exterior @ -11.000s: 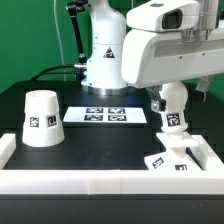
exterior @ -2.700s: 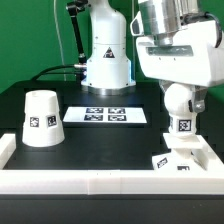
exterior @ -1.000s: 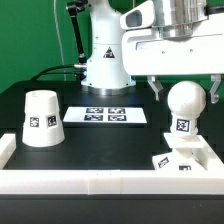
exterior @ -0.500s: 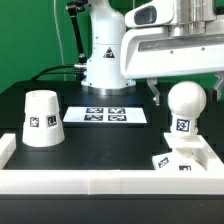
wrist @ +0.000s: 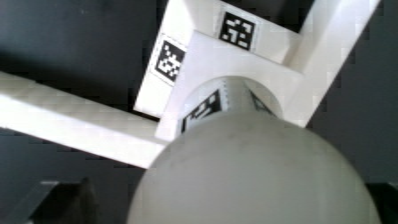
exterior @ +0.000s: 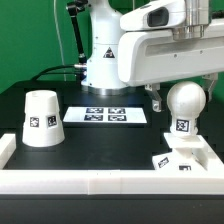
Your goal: Assemble lamp
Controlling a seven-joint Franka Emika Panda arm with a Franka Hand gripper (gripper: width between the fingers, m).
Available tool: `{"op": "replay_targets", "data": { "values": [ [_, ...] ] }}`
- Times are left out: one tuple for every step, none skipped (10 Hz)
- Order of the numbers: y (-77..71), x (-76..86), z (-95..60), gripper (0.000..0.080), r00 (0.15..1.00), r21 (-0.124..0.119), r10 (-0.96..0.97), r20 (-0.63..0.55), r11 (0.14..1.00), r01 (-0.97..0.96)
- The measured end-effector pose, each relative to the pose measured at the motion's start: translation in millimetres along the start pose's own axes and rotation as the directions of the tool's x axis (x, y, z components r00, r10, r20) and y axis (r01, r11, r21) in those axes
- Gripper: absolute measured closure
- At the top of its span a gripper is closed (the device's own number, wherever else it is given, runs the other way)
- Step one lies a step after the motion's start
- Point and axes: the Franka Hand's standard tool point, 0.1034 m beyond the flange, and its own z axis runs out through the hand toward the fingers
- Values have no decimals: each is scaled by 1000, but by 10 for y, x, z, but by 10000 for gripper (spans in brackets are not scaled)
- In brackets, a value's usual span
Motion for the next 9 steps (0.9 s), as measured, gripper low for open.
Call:
{"op": "replay_targets", "data": {
  "values": [
    [-13,1,10,100,996,-10,-89,8,996,89],
    [-27,5,25,100,983,-15,-183,15,983,183],
    [-41,-4,35,100,975,-11,-220,30,975,221],
    [-40,-14,29,100,952,-8,-301,55,953,302],
    [-33,-7,26,100,937,-8,-344,68,939,345],
    [-26,-10,29,100,916,-6,-395,71,918,396],
    [-18,-12,28,100,901,-4,-429,71,903,430],
    [-13,-16,30,130,901,-4,-428,71,903,429],
    [-13,-17,32,130,903,-4,-425,71,905,426]
  ]
}}
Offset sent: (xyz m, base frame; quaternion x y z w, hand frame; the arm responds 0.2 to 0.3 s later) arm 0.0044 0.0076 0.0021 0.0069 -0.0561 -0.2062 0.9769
